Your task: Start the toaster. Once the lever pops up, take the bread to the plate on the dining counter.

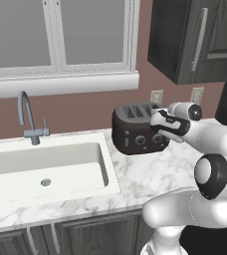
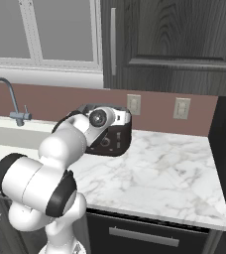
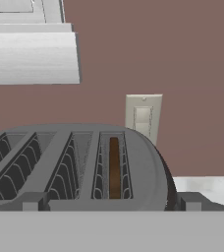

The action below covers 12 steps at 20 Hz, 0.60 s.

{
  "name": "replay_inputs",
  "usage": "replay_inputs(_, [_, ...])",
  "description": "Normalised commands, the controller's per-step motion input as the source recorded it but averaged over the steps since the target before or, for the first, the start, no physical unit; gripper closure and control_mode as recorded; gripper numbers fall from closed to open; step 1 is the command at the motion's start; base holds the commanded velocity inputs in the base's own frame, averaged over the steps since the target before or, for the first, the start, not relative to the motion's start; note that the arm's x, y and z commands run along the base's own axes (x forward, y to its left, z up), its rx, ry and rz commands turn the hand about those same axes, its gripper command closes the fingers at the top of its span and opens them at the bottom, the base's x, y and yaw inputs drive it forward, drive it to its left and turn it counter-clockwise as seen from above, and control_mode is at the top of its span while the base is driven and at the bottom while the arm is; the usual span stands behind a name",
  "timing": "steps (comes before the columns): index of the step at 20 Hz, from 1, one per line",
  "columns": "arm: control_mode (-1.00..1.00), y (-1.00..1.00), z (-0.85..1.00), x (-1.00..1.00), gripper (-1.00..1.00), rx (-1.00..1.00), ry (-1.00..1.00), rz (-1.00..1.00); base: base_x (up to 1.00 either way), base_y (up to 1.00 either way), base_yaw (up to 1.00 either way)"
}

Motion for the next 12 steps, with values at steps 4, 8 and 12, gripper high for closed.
replay_inputs(4, [-1.00,0.00,0.00,0.00,-1.00,0.00,0.00,0.00,0.00,0.00,0.00])
replay_inputs(8, [-1.00,0.00,0.00,0.00,-1.00,0.00,0.00,0.00,0.00,0.00,0.00])
replay_inputs(12, [-1.00,0.00,0.00,0.00,-1.00,0.00,0.00,0.00,0.00,0.00,0.00])
